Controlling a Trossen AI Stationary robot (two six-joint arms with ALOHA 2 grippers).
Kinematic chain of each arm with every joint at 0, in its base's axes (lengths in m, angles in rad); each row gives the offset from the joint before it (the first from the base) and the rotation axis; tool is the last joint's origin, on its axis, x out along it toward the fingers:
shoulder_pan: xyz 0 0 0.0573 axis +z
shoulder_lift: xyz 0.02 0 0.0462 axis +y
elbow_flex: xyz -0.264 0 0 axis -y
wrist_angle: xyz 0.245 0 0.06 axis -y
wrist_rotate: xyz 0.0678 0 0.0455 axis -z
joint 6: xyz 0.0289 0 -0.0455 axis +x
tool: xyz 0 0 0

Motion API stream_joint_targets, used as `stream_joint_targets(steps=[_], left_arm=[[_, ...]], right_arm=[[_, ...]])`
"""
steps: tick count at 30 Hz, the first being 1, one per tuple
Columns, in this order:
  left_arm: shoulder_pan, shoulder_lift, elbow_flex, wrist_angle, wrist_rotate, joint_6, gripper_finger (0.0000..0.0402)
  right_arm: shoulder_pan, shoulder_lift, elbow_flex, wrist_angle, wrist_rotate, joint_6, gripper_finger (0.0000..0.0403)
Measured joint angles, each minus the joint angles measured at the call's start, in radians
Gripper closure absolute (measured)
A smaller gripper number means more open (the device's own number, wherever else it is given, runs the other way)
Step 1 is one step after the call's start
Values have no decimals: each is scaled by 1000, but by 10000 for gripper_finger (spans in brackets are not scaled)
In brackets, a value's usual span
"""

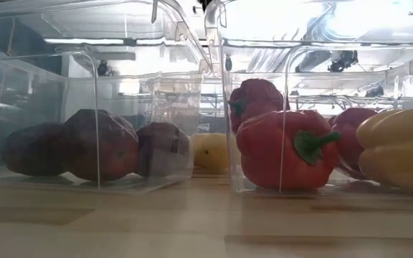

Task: Sort produce into baskets
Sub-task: Put the red apple into the bottom left transparent bin

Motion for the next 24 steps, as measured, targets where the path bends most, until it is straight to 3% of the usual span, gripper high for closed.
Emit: stream_joint_targets(steps=[10, 20, 24], left_arm=[[-56, -63, 0, 13, -14, -18, 46], [-104, -41, 0, 22, -123, -26, 46], [-115, -28, 0, 29, -135, -33, 46]], right_arm=[[-6, 0, 71, -77, 0, -66, 182], [-2, 0, 68, -96, -88, -58, 182], [-4, 0, 68, -121, -84, -59, 160]])
